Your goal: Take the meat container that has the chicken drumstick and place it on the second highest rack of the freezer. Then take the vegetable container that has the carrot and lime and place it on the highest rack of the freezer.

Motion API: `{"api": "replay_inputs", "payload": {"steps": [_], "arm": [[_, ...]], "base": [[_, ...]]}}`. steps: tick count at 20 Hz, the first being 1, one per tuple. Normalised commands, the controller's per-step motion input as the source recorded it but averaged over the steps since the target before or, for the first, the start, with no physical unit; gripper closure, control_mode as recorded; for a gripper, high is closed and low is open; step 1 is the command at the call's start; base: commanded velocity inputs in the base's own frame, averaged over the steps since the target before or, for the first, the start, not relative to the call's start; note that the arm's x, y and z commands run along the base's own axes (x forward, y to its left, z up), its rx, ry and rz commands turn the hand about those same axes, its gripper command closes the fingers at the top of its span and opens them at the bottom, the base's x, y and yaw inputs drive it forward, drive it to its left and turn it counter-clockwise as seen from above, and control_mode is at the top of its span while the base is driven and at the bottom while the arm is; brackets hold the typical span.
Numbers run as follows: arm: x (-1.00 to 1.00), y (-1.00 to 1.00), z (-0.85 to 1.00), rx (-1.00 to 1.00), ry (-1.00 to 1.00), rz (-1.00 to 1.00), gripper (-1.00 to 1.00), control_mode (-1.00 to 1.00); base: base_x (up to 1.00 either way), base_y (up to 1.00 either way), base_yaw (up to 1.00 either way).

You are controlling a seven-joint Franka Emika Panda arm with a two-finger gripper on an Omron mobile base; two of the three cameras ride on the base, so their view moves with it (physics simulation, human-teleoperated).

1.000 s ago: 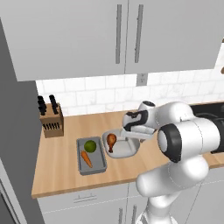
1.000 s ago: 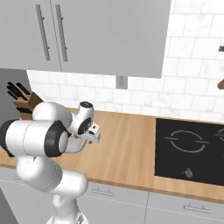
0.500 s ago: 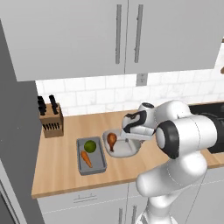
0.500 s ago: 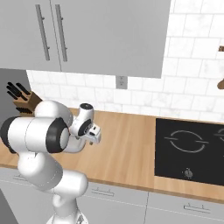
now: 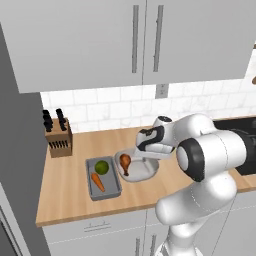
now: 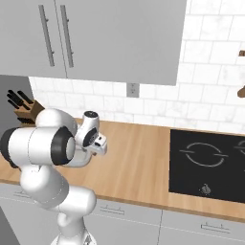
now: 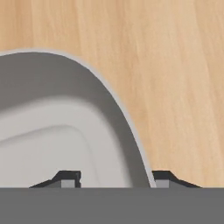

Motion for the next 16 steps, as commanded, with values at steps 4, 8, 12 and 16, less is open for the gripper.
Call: {"api": "replay_inputs", "payload": {"steps": [4, 8, 12, 16], "arm": [[-0.07, 0.01, -0.01, 0.00, 0.00, 0.00, 1.00, -1.00], [-0.21, -0.46, 0.00, 0.06, 0.00, -0.04, 1.00, -1.00], [-0.17, -0.76, 0.15, 0.17, 0.00, -0.17, 1.00, -1.00], [-0.07, -0.77, 0.23, 0.18, 0.01, -0.32, 1.00, -1.00]], "base": [[0.00, 0.00, 0.00], [0.00, 0.00, 0.00], [0.00, 0.00, 0.00], [0.00, 0.00, 0.00]]}}
